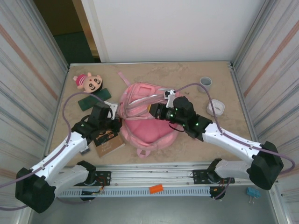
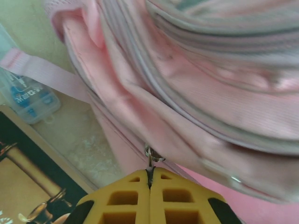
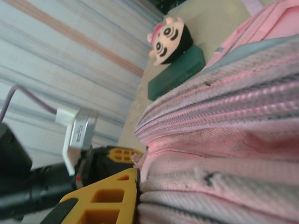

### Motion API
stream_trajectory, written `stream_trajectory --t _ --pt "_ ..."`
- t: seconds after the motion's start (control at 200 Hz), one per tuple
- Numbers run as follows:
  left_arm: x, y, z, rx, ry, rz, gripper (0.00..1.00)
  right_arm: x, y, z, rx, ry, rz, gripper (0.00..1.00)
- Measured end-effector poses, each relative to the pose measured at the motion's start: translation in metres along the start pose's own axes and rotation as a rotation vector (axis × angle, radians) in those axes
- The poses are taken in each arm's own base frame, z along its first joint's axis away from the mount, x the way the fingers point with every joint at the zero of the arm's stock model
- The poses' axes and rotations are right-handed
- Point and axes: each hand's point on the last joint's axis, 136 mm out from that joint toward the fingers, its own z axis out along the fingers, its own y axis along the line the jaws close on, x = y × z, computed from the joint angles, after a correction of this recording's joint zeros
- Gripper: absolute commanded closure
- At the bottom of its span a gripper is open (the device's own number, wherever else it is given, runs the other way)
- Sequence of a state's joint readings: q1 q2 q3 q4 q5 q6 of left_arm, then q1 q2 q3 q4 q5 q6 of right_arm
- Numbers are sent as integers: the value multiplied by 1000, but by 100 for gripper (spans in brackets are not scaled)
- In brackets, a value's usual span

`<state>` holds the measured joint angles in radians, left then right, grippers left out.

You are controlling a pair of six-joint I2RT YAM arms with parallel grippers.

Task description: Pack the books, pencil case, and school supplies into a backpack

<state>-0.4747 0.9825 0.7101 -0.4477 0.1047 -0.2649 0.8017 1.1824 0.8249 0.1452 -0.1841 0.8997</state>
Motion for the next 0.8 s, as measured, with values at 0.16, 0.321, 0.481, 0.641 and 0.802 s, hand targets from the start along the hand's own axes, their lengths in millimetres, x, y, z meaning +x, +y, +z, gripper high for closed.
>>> stream_trajectory --t 0.16,0.321,0.481,0.641,0.802 --pt "4 5 7 -9 31 25 100 -4 -10 -13 -16 80 5 88" --pt "5 2 16 15 52 41 100 -21 -3 -31 -72 148 17 88" --pt "1 -1 21 31 42 42 100 -35 27 -43 -180 229 -8 89" --pt "0 1 31 26 48 41 100 -45 46 -52 -245 294 -24 89" --pt "-3 8 43 -11 47 40 100 -54 51 -61 -276 321 -25 90"
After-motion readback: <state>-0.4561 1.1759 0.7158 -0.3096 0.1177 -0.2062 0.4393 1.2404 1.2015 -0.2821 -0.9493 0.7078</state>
